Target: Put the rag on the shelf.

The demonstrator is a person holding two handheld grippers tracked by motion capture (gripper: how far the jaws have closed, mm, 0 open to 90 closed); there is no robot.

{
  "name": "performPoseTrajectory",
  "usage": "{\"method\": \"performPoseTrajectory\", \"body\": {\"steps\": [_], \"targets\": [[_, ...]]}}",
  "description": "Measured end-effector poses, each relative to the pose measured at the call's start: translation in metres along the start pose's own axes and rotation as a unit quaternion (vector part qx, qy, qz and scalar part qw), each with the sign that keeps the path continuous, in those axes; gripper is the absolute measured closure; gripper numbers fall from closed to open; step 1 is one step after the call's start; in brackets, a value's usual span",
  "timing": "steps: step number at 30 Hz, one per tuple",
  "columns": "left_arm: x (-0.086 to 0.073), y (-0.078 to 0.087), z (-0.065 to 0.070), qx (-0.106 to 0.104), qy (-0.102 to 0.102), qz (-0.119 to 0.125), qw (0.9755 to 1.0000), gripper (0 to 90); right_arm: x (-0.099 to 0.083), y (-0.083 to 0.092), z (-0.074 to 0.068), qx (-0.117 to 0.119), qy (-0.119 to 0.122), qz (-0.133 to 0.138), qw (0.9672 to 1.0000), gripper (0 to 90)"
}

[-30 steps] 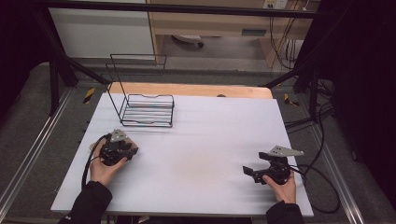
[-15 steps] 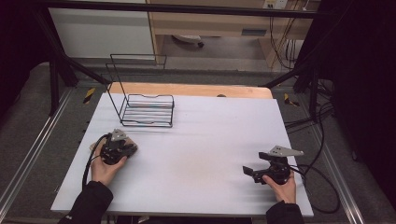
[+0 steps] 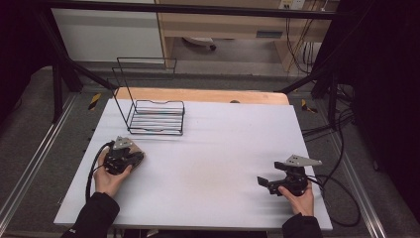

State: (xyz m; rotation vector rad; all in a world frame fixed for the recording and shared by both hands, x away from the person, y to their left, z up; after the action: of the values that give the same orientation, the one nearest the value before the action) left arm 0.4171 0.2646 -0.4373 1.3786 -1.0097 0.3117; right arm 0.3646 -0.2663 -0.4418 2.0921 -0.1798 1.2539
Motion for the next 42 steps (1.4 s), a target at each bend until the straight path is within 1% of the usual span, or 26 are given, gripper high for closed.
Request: {"method": "performPoseTrajectory", "body": {"steps": [2,4,8,14,19,20,21,22,23,26,30,37,42], "targets": [[0.000,0.002,0.000,-0.001,-0.001,0.003,1.0000,85.1,0.000,0.000,0.000,0.000,0.001,-0.001,1.0000,1.3],[0.000,0.006,0.001,-0.008,-0.003,0.010,0.9999,85.2,0.000,0.000,0.000,0.001,0.000,0.000,1.0000,1.3],[0.001,0.011,0.004,-0.015,-0.007,0.015,0.9997,85.2,0.000,-0.001,0.000,0.002,0.000,0.000,1.0000,1.3],[-0.001,0.022,0.012,-0.036,-0.016,0.026,0.9989,85.3,0.000,0.000,-0.001,0.003,-0.002,-0.001,1.0000,1.4],[-0.001,0.030,0.024,-0.058,-0.026,0.035,0.9974,85.3,0.000,-0.001,-0.001,0.003,-0.002,-0.003,1.0000,1.4],[-0.001,0.032,0.030,-0.066,-0.030,0.038,0.9966,85.3,-0.001,-0.001,-0.001,0.003,0.000,-0.002,1.0000,1.4],[-0.001,0.032,0.030,-0.066,-0.030,0.038,0.9966,85.3,-0.001,-0.001,-0.001,0.003,-0.001,-0.003,1.0000,1.4],[-0.001,0.033,0.037,-0.074,-0.036,0.038,0.9959,85.3,-0.001,-0.001,-0.001,0.003,0.000,-0.003,1.0000,1.5],[-0.001,0.033,0.037,-0.074,-0.036,0.038,0.9959,85.3,-0.001,-0.001,-0.001,0.003,0.000,-0.003,1.0000,1.4],[-0.001,0.034,0.046,-0.083,-0.044,0.039,0.9948,85.3,-0.001,-0.001,-0.001,0.003,-0.001,-0.003,1.0000,1.5],[-0.001,0.035,0.055,-0.098,-0.049,0.038,0.9933,85.3,-0.001,-0.001,-0.001,0.002,-0.001,-0.004,1.0000,1.5],[0.000,0.038,0.068,-0.114,-0.053,0.040,0.9913,85.2,-0.001,-0.001,-0.001,0.003,0.000,-0.005,1.0000,1.5],[-0.001,0.036,0.077,-0.119,-0.059,0.037,0.9905,85.1,-0.001,-0.002,-0.002,0.003,-0.002,-0.004,1.0000,1.5]]}}
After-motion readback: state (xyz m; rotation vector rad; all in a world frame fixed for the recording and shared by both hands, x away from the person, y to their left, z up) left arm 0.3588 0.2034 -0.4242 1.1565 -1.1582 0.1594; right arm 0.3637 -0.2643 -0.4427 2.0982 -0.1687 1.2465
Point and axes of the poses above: each handheld gripper's, and its own axes: y roughly backward along the jaws, x roughly out of its top, z roughly to its right, the point moved 1 cm from there along -y, roughly forward along the jaws, and after that the axes turned 11 degrees about x, right-handed, at the moved point
